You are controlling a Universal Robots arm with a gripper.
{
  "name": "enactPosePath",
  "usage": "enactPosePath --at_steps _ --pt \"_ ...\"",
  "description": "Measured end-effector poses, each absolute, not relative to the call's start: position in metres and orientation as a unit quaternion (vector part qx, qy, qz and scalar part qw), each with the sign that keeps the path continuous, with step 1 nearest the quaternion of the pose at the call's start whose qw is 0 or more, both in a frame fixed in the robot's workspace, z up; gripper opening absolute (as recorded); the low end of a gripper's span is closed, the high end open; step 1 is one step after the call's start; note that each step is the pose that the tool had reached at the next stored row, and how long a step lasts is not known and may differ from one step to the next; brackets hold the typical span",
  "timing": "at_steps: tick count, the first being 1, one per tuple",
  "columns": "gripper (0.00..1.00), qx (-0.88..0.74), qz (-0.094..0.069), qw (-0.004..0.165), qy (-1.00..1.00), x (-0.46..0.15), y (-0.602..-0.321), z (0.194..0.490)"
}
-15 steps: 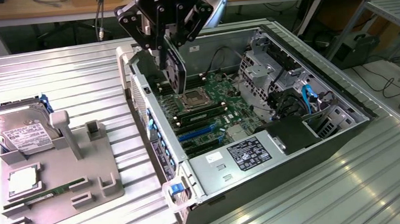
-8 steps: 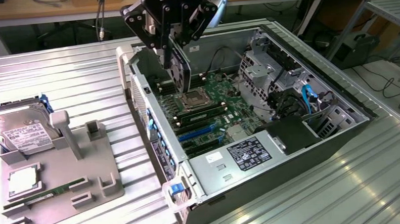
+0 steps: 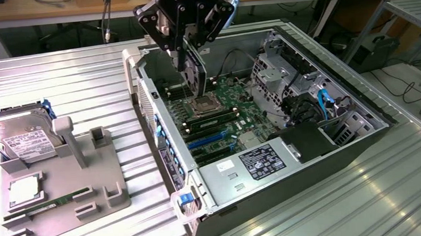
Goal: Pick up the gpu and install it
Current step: 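Pick up the gpu and move the gpu toward the slot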
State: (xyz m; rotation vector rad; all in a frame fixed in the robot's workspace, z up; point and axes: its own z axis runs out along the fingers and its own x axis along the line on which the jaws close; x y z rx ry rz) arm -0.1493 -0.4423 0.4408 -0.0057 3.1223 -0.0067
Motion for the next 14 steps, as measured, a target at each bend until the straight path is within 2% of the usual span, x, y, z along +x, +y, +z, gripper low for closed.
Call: enactPosePath --at_steps 14 --pt "0.27 -0.002 -0.002 0.01 1.0 -0.136 -0.442 0.441"
